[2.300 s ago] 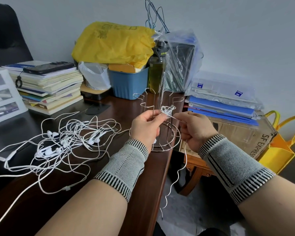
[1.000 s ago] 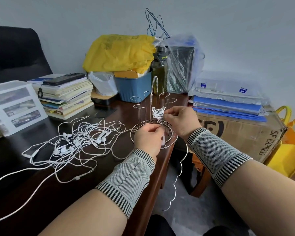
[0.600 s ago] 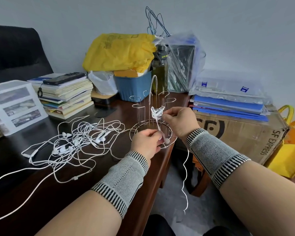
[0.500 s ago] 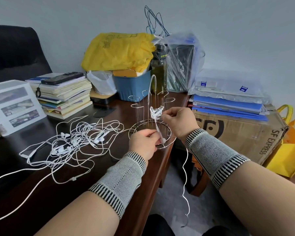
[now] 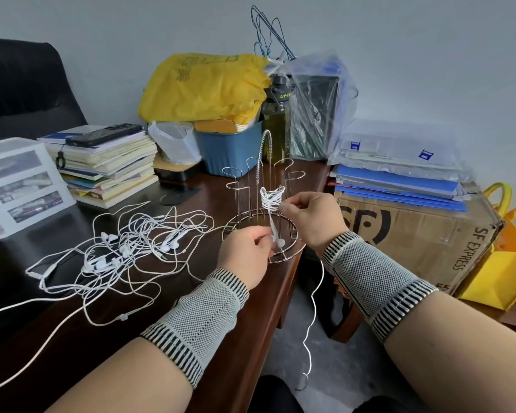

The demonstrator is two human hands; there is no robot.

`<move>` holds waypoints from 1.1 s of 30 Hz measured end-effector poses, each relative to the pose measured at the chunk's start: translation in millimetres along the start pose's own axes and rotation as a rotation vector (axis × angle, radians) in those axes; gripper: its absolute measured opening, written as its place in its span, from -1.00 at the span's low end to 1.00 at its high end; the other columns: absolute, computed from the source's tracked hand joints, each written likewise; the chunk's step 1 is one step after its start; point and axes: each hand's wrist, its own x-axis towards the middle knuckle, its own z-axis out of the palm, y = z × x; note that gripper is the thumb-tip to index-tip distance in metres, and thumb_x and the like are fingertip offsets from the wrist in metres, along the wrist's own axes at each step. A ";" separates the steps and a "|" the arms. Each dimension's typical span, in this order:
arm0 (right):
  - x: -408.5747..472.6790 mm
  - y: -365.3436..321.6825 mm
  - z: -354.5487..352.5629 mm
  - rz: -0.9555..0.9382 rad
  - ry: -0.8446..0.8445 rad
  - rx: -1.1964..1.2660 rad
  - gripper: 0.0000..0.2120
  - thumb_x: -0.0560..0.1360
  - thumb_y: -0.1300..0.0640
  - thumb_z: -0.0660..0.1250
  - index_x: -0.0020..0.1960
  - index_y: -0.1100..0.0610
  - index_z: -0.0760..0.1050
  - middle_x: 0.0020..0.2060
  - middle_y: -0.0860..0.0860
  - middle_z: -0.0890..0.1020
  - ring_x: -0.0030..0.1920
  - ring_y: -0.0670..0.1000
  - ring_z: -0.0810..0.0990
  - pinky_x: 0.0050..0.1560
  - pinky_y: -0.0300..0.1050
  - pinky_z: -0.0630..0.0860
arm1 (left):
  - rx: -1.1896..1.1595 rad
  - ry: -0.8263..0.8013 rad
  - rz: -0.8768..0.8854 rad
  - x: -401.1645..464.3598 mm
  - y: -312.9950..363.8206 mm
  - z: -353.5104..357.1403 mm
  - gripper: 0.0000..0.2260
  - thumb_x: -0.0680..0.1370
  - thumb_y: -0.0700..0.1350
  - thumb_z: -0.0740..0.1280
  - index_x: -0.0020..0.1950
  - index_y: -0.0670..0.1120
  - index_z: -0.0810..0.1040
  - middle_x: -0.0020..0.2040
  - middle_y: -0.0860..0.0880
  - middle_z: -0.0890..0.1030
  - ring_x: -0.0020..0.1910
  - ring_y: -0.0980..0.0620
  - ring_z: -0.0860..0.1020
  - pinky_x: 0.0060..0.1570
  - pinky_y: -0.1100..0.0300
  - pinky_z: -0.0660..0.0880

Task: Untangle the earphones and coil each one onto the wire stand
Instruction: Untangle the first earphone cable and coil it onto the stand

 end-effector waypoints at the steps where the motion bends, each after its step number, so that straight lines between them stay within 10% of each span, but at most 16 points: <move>1: 0.3 0.5 0.1 -0.001 0.001 -0.001 -0.85 0.48 0.13 0.40 -0.28 0.04 0.58 -0.41 -0.06 0.58 -0.43 -0.08 0.47 -0.32 -0.15 0.48 | -0.044 -0.003 -0.009 -0.5 -1.0 -0.7 -0.79 0.61 -0.15 0.27 -0.06 0.10 0.65 -0.24 0.17 0.70 -0.19 0.21 0.67 -0.03 0.17 0.60; 33: -1.3 1.1 -3.6 0.012 -0.028 0.006 -0.87 0.49 0.12 0.40 -0.24 0.09 0.60 -0.42 -0.08 0.57 -0.42 -0.12 0.48 -0.32 -0.23 0.47 | 0.215 0.307 0.074 4.1 13.4 -12.9 -0.86 0.50 0.01 0.42 -0.22 0.00 0.60 -0.48 0.13 0.56 -0.40 0.19 0.54 -0.32 0.26 0.44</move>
